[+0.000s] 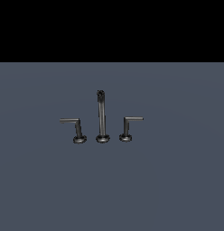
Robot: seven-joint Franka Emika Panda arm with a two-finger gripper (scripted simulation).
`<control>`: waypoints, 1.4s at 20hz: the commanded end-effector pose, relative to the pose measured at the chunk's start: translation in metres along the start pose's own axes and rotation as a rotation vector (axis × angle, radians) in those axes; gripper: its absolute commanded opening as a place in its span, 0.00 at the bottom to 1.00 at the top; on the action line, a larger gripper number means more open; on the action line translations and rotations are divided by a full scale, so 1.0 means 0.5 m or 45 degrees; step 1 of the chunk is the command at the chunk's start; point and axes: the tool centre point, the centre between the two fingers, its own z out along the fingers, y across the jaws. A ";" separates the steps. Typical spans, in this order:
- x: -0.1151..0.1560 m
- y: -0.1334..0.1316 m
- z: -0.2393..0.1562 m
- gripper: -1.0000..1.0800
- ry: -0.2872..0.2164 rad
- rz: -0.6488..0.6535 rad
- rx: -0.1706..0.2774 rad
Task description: Turn on the faucet by rotating a designated handle.
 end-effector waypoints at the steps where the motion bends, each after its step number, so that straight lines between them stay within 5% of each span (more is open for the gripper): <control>1: 0.023 -0.010 0.031 0.00 0.000 0.078 0.003; 15: 0.179 -0.038 0.221 0.00 0.003 0.560 0.019; 28: 0.329 -0.010 0.397 0.00 0.007 1.009 0.031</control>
